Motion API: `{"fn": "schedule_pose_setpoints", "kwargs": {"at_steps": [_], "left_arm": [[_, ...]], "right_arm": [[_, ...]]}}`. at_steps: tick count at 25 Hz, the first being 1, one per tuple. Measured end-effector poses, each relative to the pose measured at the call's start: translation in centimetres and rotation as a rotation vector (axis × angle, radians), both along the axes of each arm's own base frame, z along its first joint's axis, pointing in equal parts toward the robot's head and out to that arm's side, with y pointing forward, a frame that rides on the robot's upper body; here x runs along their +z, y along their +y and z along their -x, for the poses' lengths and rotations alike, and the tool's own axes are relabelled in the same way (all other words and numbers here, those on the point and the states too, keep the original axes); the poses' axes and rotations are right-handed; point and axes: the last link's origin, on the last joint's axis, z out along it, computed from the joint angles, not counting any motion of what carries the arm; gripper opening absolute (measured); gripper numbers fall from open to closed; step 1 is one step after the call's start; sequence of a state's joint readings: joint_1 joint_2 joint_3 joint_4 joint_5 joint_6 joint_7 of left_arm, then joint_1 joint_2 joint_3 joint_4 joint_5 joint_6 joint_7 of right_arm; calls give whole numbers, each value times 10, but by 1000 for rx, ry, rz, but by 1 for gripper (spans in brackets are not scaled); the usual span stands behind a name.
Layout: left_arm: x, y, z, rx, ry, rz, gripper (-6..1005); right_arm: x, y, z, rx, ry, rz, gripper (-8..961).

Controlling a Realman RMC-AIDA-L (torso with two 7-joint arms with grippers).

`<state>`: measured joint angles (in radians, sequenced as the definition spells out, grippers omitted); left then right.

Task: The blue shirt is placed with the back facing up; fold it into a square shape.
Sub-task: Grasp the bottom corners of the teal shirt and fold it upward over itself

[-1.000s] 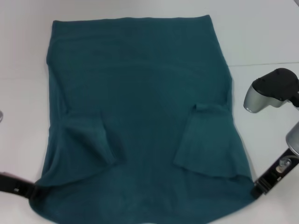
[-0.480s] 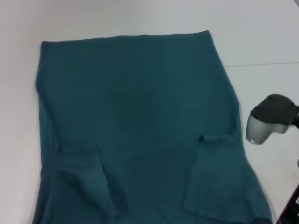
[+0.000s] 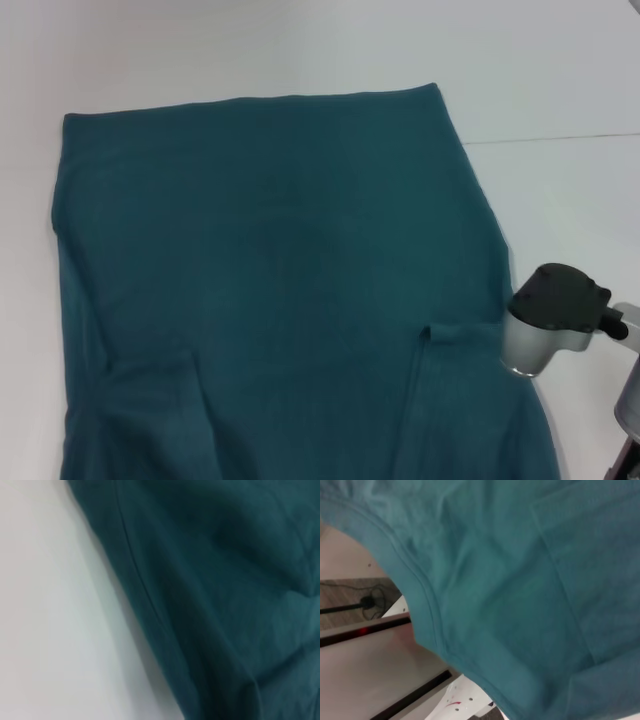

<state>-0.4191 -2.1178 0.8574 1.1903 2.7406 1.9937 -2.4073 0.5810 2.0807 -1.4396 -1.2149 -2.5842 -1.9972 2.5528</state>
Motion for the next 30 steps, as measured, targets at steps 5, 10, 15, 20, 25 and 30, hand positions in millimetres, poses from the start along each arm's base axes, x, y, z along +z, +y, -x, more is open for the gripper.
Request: {"fn": "schedule_pose_setpoints", "kwargs": {"at_steps": [5, 10, 15, 20, 25, 30], "left_arm": [[4, 3, -1, -3, -53, -44, 13], [16, 11, -6, -17, -157, -144, 13], [31, 17, -8, -21, -301, -276, 13], [33, 29, -14, -42, -378, -345, 14], [33, 47, -25, -81, -425, -403, 13], [40, 67, -27, -92, -429, -489, 14]], "right_arm": [[17, 7, -4, -8, 42, -93, 67], [51, 25, -11, -26, 150, -270, 66], [65, 38, -20, -41, 255, -402, 66], [68, 48, -20, -22, 303, -490, 66], [82, 63, -17, -12, 398, -610, 67], [94, 81, -25, -38, 432, -725, 67]]}}
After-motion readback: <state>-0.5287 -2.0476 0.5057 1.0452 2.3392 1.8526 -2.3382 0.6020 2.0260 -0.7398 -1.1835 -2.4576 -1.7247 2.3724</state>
